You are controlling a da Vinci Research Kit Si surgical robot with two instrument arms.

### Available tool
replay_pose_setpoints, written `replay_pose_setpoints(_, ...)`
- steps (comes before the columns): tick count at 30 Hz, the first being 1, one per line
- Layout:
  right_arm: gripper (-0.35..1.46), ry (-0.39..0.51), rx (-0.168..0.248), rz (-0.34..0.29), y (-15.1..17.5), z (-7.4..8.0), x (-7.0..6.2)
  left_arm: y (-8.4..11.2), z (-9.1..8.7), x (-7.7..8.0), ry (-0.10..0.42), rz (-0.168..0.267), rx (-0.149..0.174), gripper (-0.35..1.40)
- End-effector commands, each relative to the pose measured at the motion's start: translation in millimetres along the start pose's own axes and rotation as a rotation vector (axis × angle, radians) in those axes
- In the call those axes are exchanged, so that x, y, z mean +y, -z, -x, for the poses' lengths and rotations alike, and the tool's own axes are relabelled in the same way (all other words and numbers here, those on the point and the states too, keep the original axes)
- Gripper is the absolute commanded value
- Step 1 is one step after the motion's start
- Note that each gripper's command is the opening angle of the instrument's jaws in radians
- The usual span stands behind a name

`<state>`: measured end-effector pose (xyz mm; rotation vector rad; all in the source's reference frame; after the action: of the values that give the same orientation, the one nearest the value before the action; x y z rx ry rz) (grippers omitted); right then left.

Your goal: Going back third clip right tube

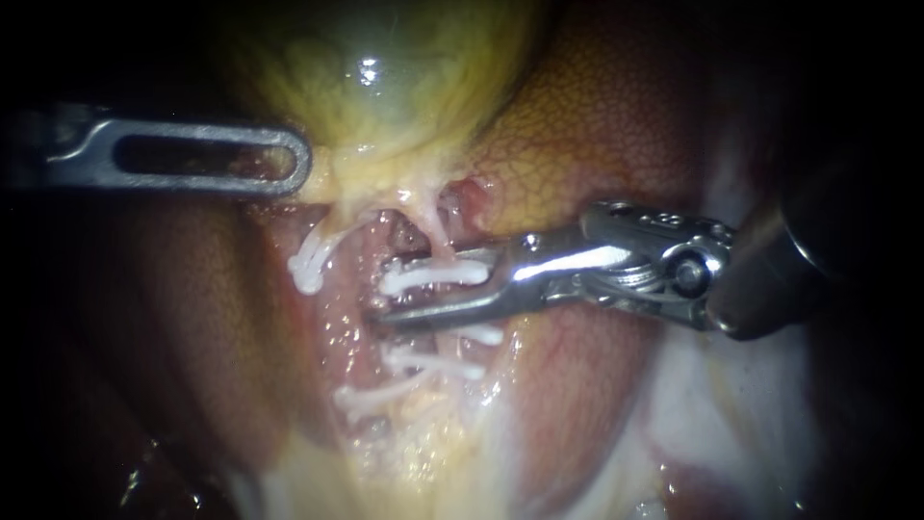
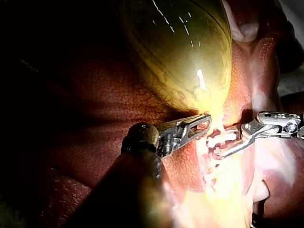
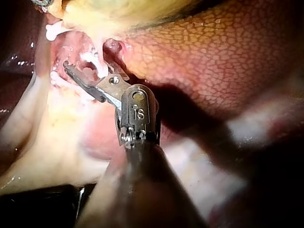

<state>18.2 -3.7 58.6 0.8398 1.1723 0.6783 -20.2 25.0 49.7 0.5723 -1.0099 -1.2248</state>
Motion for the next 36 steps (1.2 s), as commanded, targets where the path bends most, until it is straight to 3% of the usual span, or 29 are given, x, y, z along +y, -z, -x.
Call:
replay_pose_setpoints(1,0.45,0.011,-0.006,0.014,0.2,0.2,0.3,0.0,0.0,0.0,0.0,0.0,0.0,-0.35)
replay_pose_setpoints(6,0.47,0.065,-0.02,0.05,1.2,0.6,0.8,0.1,0.0,0.0,0.0,0.0,0.0,-0.35)
replay_pose_setpoints(11,0.47,0.148,-0.03,0.045,3.1,1.0,0.2,0.1,0.0,0.0,0.0,0.0,0.0,-0.35)
replay_pose_setpoints(16,0.48,0.28,-0.033,0.058,5.5,1.1,-1.3,0.2,0.0,0.0,0.0,-0.001,0.001,-0.35)
replay_pose_setpoints(26,0.5,0.526,-0.049,0.111,10.6,-0.6,-5.2,0.1,0.0,0.0,0.0,-0.001,0.001,-0.35)
replay_pose_setpoints(32,0.5,0.573,-0.071,0.136,12.2,-0.8,-5.8,-0.2,0.0,0.1,-0.001,0.0,0.0,-0.35)
replay_pose_setpoints(36,0.5,0.584,-0.09,0.14,12.6,-0.7,-5.8,-1.5,-0.4,0.4,-0.004,0.007,-0.007,-0.35)
